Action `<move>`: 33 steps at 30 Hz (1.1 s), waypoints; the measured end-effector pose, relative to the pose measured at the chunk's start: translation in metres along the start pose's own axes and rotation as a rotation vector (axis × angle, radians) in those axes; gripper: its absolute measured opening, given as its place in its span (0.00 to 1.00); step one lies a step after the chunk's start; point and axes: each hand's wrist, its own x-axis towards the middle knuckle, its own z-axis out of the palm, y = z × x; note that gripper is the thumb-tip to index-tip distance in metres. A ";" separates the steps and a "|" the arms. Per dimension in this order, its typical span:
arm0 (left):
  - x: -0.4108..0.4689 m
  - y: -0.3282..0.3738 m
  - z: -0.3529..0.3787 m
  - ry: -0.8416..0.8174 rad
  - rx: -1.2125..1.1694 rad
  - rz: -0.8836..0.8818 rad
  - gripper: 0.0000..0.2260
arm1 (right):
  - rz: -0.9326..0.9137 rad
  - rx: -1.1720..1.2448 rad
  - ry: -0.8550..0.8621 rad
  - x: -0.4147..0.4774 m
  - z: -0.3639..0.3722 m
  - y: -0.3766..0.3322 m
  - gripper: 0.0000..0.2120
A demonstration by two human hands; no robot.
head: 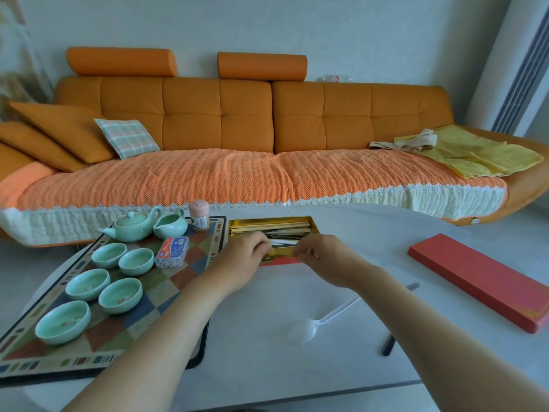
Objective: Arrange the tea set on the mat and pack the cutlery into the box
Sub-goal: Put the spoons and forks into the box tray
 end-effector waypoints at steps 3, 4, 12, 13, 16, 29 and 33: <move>0.006 -0.002 -0.011 0.095 -0.063 -0.075 0.08 | -0.086 -0.009 0.102 0.010 0.003 0.000 0.11; 0.008 -0.003 -0.014 0.118 -0.063 -0.087 0.08 | -0.107 -0.006 0.137 0.013 0.004 -0.001 0.11; 0.020 -0.030 -0.014 0.300 0.137 0.093 0.10 | -0.060 0.055 0.237 0.041 0.006 0.000 0.11; 0.019 -0.032 -0.014 0.268 0.195 0.142 0.11 | -0.051 0.047 0.222 0.045 0.008 0.001 0.11; 0.013 -0.032 -0.010 0.167 0.290 0.193 0.12 | -0.023 0.012 0.145 0.056 0.017 0.000 0.12; 0.012 -0.041 -0.010 0.005 0.404 0.104 0.15 | 0.073 0.014 -0.022 0.061 0.026 -0.007 0.20; 0.012 -0.038 -0.010 -0.002 0.417 0.086 0.17 | -0.001 -0.039 0.012 0.045 0.024 -0.006 0.18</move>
